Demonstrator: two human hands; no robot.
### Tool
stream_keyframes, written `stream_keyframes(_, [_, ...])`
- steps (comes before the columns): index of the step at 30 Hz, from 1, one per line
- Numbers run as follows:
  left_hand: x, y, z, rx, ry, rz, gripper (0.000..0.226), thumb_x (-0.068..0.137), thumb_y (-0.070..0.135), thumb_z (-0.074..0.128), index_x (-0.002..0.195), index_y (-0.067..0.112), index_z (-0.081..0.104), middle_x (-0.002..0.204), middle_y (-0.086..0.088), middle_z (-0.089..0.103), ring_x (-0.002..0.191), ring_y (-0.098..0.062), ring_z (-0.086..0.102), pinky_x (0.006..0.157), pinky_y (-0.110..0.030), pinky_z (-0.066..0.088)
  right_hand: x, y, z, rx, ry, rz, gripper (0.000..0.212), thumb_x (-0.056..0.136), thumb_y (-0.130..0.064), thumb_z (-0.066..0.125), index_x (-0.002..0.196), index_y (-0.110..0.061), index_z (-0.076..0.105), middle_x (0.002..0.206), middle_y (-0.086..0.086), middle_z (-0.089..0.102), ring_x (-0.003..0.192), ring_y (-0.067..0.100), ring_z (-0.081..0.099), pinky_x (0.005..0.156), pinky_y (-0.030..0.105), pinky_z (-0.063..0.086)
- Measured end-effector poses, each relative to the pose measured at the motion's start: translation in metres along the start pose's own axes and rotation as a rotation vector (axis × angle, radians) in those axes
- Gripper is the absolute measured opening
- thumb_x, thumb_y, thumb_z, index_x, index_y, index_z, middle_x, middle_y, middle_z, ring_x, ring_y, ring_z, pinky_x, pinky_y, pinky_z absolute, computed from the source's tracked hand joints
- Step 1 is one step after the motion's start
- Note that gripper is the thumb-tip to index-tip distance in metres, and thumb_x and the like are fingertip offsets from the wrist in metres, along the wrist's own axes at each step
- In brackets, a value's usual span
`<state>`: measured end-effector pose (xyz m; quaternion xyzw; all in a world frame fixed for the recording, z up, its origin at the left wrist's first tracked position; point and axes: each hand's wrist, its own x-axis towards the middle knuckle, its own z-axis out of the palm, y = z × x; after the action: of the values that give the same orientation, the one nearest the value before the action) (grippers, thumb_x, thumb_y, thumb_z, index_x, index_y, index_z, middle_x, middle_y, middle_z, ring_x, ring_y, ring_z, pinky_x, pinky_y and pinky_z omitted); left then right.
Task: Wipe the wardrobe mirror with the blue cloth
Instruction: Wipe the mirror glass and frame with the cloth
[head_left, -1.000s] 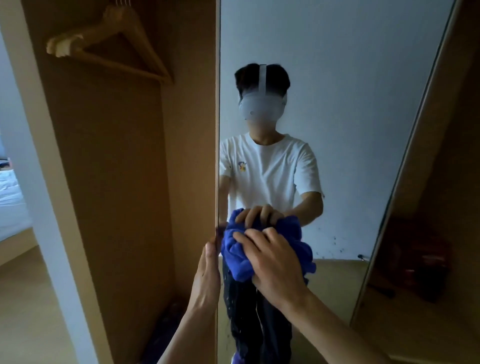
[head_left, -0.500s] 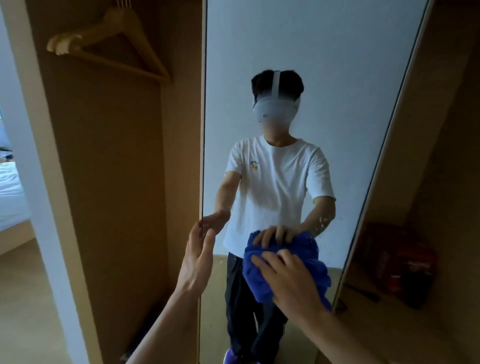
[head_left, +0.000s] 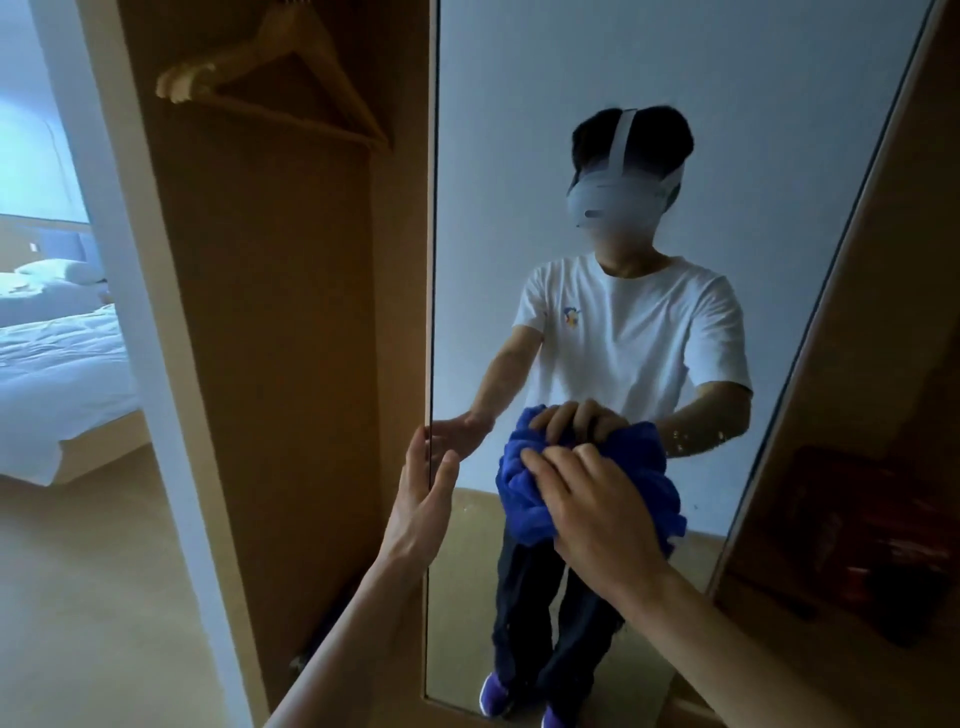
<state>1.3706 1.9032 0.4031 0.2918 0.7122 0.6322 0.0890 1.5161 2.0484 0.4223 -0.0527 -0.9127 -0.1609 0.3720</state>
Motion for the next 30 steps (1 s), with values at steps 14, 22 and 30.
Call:
stream_keyframes(14, [0.003,-0.011,0.004,-0.153,0.043,-0.007,0.056,0.106,0.056,0.023,0.157,0.036,0.029,0.151,0.002,0.053,0.14,-0.017,0.049,0.12,-0.052,0.034,0.085,-0.011,-0.02,-0.083,0.092,0.012,0.047,0.077,-0.016,0.059,0.123,-0.005,0.06,0.115,0.018,0.064,0.104,0.038,0.058,0.087,0.046,0.055])
stream_keyframes(22, [0.004,-0.008,0.001,-0.161,0.045,-0.027,0.043,0.108,0.053,0.013,0.136,0.049,0.046,0.127,0.017,0.063,0.122,-0.01,0.06,0.114,-0.045,0.04,0.061,-0.03,0.002,-0.029,-0.045,-0.084,0.047,0.072,-0.01,0.076,0.117,-0.009,0.065,0.111,0.011,0.067,0.098,0.028,0.06,0.083,0.038,0.057])
stream_keyframes(30, [0.007,-0.014,-0.002,-0.163,0.036,-0.033,0.058,0.105,0.062,0.014,0.152,0.039,0.04,0.15,0.003,0.053,0.14,-0.02,0.048,0.12,-0.056,0.032,0.084,-0.007,-0.027,-0.109,0.091,0.025,0.051,0.071,-0.012,0.066,0.122,-0.006,0.057,0.112,0.016,0.062,0.1,0.036,0.056,0.088,0.047,0.054])
